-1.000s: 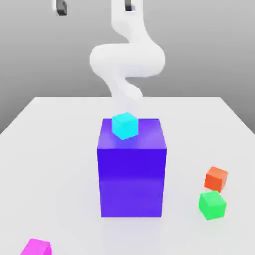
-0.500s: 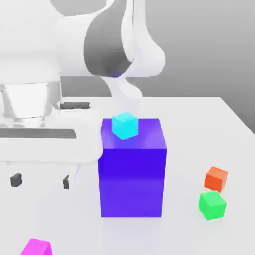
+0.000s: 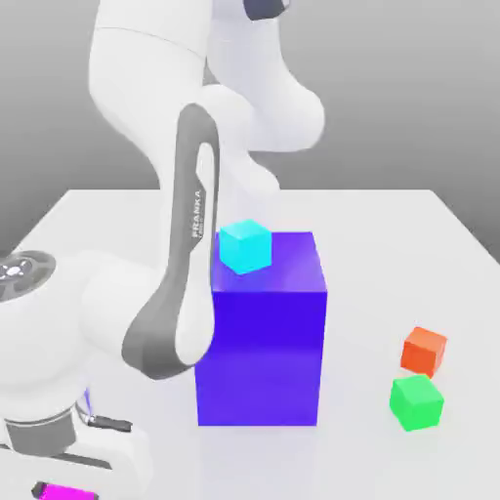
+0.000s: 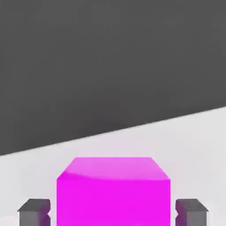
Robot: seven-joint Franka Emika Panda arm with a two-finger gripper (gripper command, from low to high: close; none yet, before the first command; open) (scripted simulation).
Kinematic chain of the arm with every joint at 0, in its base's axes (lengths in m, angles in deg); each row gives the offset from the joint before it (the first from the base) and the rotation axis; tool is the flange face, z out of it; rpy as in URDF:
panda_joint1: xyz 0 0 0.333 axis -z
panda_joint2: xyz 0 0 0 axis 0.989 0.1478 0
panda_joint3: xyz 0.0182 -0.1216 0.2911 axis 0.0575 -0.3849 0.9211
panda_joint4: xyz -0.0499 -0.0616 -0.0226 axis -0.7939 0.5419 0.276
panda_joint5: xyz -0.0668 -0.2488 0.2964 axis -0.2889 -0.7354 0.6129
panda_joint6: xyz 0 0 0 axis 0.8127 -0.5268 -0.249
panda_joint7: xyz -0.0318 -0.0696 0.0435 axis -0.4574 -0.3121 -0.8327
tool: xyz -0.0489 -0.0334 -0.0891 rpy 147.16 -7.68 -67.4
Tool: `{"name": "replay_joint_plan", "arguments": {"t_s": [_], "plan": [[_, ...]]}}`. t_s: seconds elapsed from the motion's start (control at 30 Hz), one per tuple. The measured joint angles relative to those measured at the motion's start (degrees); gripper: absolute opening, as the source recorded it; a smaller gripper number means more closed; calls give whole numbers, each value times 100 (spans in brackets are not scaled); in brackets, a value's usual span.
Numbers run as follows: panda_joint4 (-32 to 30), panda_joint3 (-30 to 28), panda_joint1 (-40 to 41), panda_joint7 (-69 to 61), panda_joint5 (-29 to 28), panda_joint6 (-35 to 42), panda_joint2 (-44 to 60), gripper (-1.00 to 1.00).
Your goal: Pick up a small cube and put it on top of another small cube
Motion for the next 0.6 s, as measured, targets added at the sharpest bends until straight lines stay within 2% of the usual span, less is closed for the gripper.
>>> {"name": "replay_joint_plan", "arguments": {"t_s": [0.1,0.27,0.6], "plan": [[8,5,4,-10,14,-21,33,-100],[-275,-164,-313,214,-347,545,-823,-100],[-1586,1017,-1866,253,-1042,492,-2120,-100]]}}
